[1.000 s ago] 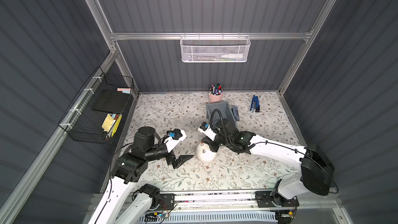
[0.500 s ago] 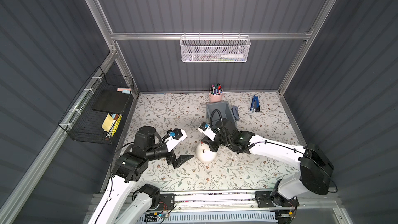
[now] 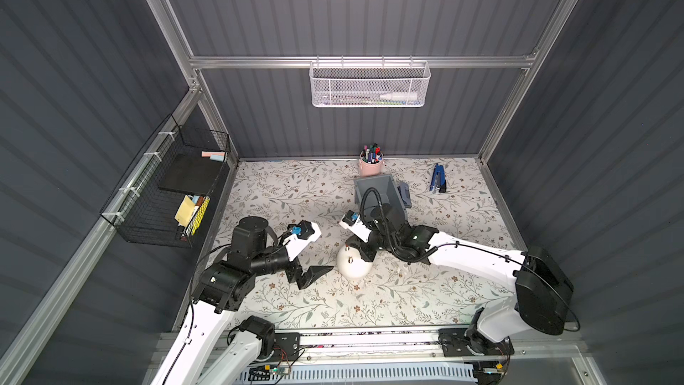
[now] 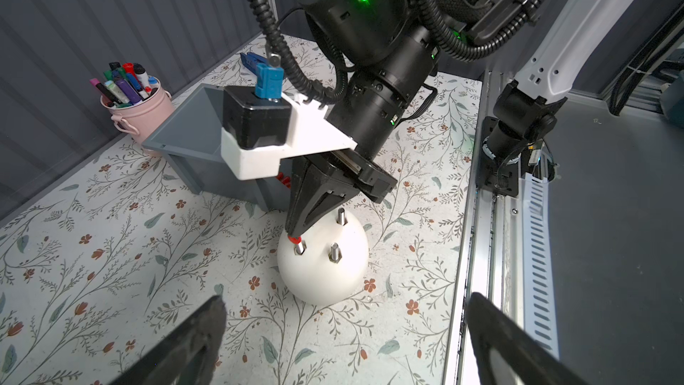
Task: Cover the protruding screws with screw protection sleeves
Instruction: Attach the screw protection sleeve to the screw.
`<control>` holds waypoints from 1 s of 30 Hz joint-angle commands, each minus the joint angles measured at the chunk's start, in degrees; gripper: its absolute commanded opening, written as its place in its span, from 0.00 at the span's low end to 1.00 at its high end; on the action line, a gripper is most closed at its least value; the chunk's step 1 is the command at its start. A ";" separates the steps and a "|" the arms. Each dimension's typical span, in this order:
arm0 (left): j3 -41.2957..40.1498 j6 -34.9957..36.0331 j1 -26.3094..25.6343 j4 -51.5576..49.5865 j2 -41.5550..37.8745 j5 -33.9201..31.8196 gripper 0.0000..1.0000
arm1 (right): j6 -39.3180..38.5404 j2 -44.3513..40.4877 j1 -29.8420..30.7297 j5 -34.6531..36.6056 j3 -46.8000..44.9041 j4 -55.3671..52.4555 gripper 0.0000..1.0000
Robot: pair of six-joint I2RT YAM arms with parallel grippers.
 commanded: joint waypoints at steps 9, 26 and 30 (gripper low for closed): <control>0.04 -0.66 0.13 0.31 0.41 1.24 0.99 | -0.60 0.39 0.23 -2.07 -2.48 -1.41 0.00; 0.06 -0.68 0.13 0.25 0.14 1.23 0.99 | 1.37 -1.29 0.23 -1.72 -2.89 0.66 0.35; 0.09 -0.60 0.13 0.23 -0.05 1.06 0.99 | 1.90 -3.33 0.24 -1.74 -3.09 1.98 0.41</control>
